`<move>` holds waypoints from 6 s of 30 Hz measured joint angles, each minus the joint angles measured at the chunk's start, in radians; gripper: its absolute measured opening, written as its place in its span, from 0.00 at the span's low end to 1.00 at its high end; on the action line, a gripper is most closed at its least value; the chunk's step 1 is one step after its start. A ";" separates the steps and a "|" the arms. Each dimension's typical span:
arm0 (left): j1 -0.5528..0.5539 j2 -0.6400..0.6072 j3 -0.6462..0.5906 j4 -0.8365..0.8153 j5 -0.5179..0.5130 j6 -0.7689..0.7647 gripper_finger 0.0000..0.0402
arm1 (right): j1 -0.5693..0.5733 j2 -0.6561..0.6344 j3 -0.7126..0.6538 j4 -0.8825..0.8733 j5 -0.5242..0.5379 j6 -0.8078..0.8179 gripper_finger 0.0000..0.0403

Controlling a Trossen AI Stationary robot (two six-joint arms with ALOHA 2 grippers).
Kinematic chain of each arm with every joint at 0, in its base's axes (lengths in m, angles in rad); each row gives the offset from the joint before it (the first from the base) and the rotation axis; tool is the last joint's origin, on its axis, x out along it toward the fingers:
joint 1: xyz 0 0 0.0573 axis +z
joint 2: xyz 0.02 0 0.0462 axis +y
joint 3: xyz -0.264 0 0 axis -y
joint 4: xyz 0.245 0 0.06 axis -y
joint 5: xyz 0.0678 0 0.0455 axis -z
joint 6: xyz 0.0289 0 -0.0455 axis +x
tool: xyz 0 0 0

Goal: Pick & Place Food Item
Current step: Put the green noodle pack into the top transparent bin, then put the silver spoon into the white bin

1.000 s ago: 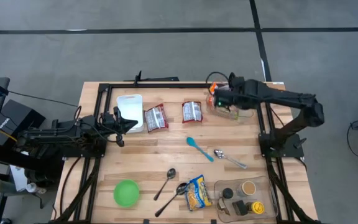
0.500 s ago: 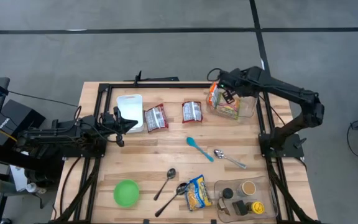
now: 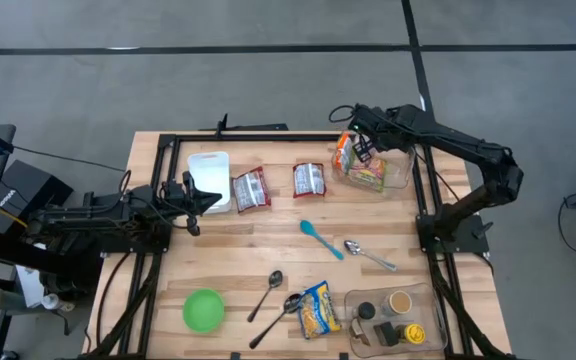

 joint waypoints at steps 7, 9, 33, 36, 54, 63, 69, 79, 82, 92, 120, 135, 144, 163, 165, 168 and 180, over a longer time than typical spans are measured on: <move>0.000 0.000 0.000 0.000 0.000 0.000 0.01 | -0.025 0.001 -0.031 0.051 -0.051 0.070 0.00; 0.000 0.000 0.000 0.000 0.000 0.000 0.01 | -0.025 0.002 -0.035 0.051 -0.056 0.103 0.00; 0.000 0.000 0.000 0.000 0.000 0.000 0.01 | -0.007 0.002 -0.112 0.057 -0.089 0.577 0.00; 0.000 0.000 0.000 0.000 0.000 0.000 0.01 | 0.005 0.002 -0.112 0.065 -0.083 0.601 0.00; 0.000 0.000 0.000 0.000 0.000 0.000 0.01 | 0.058 0.003 -0.274 0.097 -0.143 0.712 0.00; 0.000 0.000 0.000 0.000 0.000 0.000 0.01 | 0.070 0.003 -0.303 0.098 -0.225 0.678 0.00; 0.000 0.000 0.000 0.000 0.000 0.000 0.01 | 0.070 0.003 -0.313 0.088 -0.252 0.671 0.01; 0.000 0.000 0.000 0.000 0.000 0.000 0.01 | 0.069 0.003 -0.313 0.038 -0.267 0.646 0.22; 0.000 0.000 0.000 0.000 0.000 0.000 0.01 | 0.069 0.003 -0.313 0.021 -0.266 0.629 0.28; 0.000 0.000 0.000 0.000 0.000 0.000 0.01 | 0.097 -0.006 -0.247 0.035 -0.229 0.557 0.30; 0.000 0.000 0.000 0.000 0.000 0.000 0.01 | 0.520 -0.005 -0.017 0.218 -0.303 0.422 0.25; 0.000 0.000 0.000 0.000 0.000 0.000 0.01 | 0.692 0.004 -0.018 0.195 -0.188 0.693 0.25; 0.000 0.000 0.000 0.000 0.000 0.000 0.01 | 0.757 0.005 -0.021 -0.027 -0.318 0.782 0.25; 0.000 0.000 0.000 0.000 0.000 0.000 0.01 | 0.631 0.005 -0.022 -0.059 -0.475 0.533 0.25; 0.000 0.000 0.000 0.000 0.000 0.000 0.01 | 0.613 0.005 -0.022 -0.042 -0.500 0.485 0.25; 0.000 0.000 0.000 0.000 0.000 0.000 0.01 | 0.593 0.005 -0.022 -0.040 -0.503 0.431 0.25; 0.000 0.000 0.000 0.000 0.000 0.000 0.01 | 0.589 0.005 -0.212 0.032 -0.503 0.306 0.25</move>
